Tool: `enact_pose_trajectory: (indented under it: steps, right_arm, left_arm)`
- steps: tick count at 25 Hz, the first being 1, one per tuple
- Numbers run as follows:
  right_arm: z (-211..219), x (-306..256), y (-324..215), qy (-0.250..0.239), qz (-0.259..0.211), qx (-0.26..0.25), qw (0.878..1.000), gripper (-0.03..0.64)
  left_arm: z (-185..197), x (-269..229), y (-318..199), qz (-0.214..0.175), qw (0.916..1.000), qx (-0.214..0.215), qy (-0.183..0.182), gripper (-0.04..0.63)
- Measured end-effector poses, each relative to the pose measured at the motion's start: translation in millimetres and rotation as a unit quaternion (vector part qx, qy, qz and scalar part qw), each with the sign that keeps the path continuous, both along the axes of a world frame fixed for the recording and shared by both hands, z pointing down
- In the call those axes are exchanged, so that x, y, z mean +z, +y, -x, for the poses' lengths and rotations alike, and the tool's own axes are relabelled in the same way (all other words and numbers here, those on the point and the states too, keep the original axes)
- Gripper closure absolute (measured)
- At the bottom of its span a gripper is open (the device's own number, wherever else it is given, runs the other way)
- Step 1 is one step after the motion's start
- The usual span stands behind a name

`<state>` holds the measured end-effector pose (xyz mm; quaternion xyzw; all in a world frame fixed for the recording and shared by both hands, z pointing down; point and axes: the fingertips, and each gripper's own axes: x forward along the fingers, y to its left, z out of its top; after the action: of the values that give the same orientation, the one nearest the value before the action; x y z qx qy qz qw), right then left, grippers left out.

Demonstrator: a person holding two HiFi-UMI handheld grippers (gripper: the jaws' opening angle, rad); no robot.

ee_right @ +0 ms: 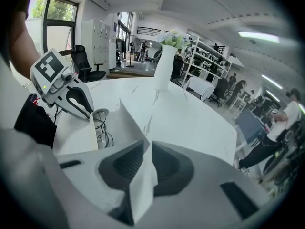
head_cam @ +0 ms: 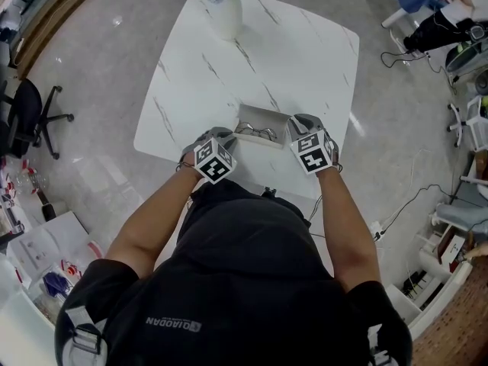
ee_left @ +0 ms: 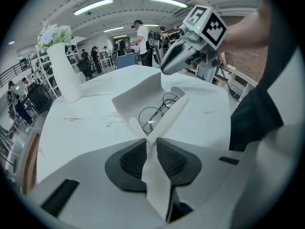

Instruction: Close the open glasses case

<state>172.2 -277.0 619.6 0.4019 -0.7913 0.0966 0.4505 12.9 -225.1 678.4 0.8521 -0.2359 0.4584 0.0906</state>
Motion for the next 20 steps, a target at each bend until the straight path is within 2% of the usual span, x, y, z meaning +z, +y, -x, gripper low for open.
enact_pose_trajectory:
  steps: [15, 20]
  right_arm:
    - [4.1, 5.7, -5.2, 0.013, 0.004, -0.015, 1.0, 0.561]
    - [6.1, 3.8, -4.0, 0.02, 0.001, -0.023, 1.0, 0.589]
  left_arm:
    - [-0.3, 2.9, -0.7, 0.008, 1.0, -0.006, 0.001, 0.522]
    - [-0.8, 4.0, -0.2, 0.007, 1.0, -0.006, 0.001, 0.523]
